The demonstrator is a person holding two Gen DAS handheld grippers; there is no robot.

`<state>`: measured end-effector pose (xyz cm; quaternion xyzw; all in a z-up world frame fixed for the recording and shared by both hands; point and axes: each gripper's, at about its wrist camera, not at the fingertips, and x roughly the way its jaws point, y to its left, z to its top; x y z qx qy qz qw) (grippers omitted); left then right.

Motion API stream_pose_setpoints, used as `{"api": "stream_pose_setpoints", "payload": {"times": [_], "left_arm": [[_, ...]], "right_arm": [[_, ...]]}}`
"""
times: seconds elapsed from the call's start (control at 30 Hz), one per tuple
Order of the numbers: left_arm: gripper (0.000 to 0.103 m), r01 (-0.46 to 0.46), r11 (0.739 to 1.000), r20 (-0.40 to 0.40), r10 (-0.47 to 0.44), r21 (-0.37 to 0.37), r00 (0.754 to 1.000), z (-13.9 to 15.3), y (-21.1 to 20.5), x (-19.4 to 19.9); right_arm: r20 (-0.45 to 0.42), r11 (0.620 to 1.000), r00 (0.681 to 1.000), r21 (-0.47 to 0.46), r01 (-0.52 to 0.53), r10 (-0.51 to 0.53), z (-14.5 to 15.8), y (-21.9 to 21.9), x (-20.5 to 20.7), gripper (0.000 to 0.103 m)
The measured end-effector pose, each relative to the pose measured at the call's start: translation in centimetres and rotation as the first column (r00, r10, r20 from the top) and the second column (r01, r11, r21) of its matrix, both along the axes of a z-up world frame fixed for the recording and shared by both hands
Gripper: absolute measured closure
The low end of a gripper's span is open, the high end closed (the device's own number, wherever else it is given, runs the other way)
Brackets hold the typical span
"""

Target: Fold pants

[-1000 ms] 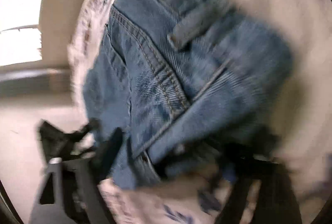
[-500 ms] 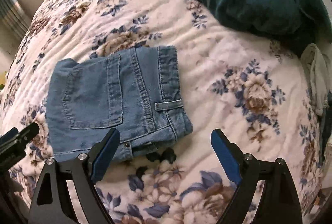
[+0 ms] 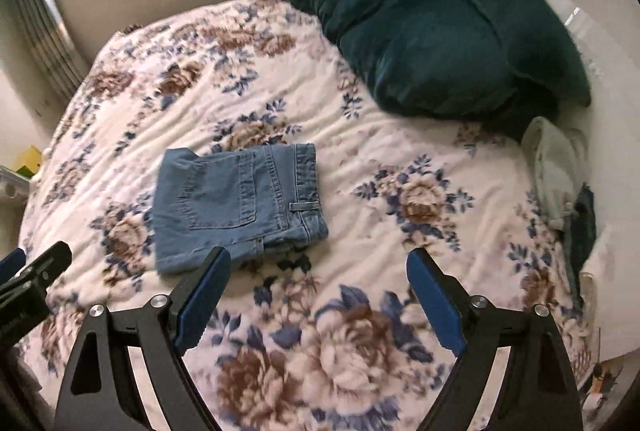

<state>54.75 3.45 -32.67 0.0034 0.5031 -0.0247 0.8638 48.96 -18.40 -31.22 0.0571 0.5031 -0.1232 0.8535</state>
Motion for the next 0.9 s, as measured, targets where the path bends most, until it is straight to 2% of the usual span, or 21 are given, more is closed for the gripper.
{"api": "stream_pose_setpoints", "payload": {"times": [0.17, 0.3, 0.37, 0.6, 0.83, 0.9], "left_arm": [[0.002, -0.018, 1.0, 0.064, 0.018, -0.009, 0.998, 6.6, 0.0, -6.7], [0.002, -0.029, 1.0, 0.122, 0.028, 0.01, 0.992, 11.6, -0.2, -12.5], [0.002, -0.032, 0.999, 0.151, 0.025, 0.044, 0.988, 14.1, -0.7, -16.1], [0.002, -0.059, 0.998, 0.194, 0.054, 0.021, 0.98, 20.3, -1.3, -26.2], [0.002, -0.089, 0.996, 0.231, 0.087, -0.002, 0.969, 25.4, -1.1, -33.2], [0.002, -0.096, 0.995, 0.248, 0.09, 0.013, 0.965, 26.6, -1.1, -34.6]], "right_arm": [[0.053, 0.999, 0.998, -0.003, -0.035, 0.035, 6.6, 0.4, -6.9, 0.012], [0.102, 0.997, 0.992, -0.015, -0.074, 0.075, 12.4, 0.8, -13.3, 0.012], [0.124, 0.996, 0.988, -0.015, -0.088, 0.09, 15.2, 0.9, -16.7, 0.012], [0.193, 0.99, 0.971, -0.035, -0.14, 0.144, 23.9, 0.8, -28.4, 0.012], [0.235, 0.982, 0.953, -0.032, -0.188, 0.19, 30.7, 0.7, -37.2, 0.012], [0.248, 0.98, 0.949, -0.032, -0.194, 0.196, 32.4, 0.7, -39.1, 0.011]]}}
